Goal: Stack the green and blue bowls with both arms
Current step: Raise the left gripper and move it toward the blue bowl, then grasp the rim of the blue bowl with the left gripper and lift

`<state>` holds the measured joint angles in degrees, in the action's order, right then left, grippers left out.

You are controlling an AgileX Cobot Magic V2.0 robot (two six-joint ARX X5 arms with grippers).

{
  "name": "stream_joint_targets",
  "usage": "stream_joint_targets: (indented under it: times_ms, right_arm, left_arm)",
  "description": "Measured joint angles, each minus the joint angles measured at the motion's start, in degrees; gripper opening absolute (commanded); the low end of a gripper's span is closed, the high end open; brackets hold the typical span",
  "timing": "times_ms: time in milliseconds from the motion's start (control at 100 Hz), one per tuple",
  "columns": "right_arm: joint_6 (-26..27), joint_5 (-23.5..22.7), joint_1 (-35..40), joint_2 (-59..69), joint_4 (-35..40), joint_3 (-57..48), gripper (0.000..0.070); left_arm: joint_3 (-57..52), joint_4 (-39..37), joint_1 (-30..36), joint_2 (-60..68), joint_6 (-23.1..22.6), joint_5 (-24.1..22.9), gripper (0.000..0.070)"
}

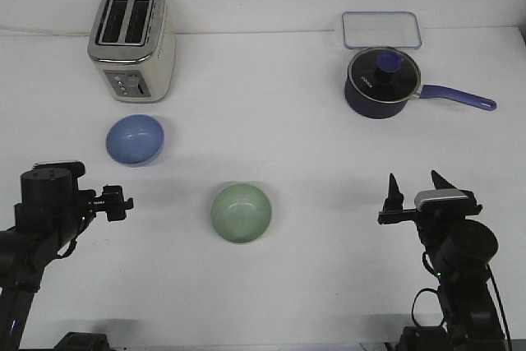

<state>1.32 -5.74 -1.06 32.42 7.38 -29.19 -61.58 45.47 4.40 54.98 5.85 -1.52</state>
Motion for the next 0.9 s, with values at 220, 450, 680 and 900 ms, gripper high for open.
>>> stream_joint_targets:
  times_ms: [220,450,680,900]
  right_arm:
    - [0.0,0.0,0.0,0.0,0.0,0.0,0.0564]
    - [0.0,0.0,0.0,0.0,0.0,0.0,0.0564]
    - [0.0,0.0,0.0,0.0,0.0,0.0,0.0564]
    - [0.0,0.0,0.0,0.0,0.0,0.0,0.0564]
  left_arm:
    - [-2.9,0.0,-0.3,2.9,-1.7,0.1,0.0429]
    - [-13.8,0.0,-2.3,15.4,-2.3,0.0,0.0428]
    - [-23.9,-0.5,-4.3,30.1,-3.7,0.1,0.0428]
    - [-27.0,-3.4,-6.7,41.3,-4.7,0.1,0.0428]
